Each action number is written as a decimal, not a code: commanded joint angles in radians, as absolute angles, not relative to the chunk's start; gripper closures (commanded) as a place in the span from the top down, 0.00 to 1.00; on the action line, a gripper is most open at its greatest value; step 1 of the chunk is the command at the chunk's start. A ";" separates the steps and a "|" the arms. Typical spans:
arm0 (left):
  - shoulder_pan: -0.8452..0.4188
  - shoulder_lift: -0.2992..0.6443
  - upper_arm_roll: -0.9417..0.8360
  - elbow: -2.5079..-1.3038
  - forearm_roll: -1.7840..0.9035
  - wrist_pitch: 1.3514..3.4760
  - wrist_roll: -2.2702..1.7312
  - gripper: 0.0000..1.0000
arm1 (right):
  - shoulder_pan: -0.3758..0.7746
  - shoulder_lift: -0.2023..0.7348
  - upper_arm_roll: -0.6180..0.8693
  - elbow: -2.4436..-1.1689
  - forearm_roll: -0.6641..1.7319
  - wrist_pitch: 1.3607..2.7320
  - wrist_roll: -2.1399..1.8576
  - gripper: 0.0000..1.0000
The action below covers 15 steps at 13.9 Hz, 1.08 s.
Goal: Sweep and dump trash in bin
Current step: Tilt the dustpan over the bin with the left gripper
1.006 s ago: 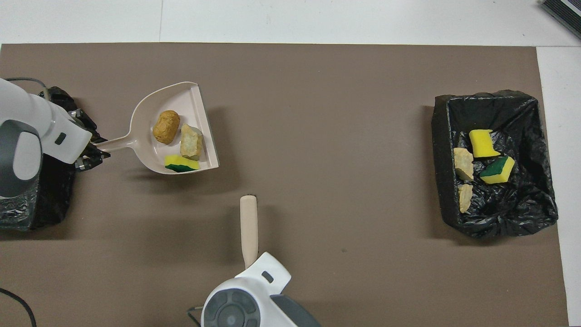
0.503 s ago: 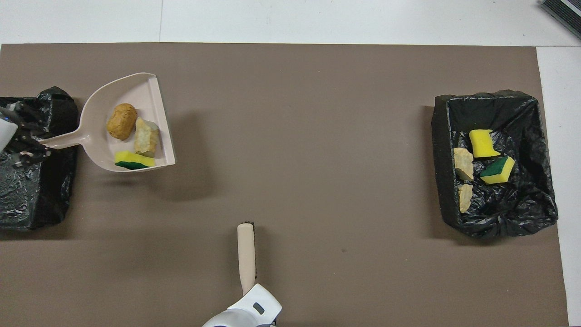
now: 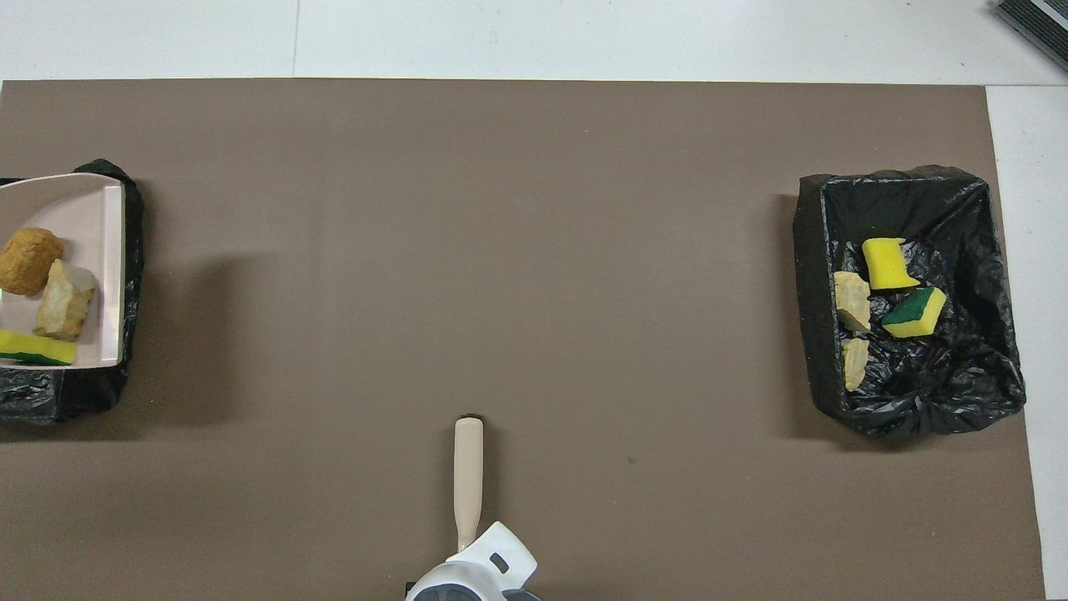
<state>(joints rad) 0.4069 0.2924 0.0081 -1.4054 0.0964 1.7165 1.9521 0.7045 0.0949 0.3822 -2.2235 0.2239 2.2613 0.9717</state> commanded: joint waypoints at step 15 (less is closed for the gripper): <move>0.312 0.261 0.003 -1.537 1.076 1.909 1.527 0.00 | 0.496 0.078 0.368 -1.892 0.190 2.024 0.919 1.00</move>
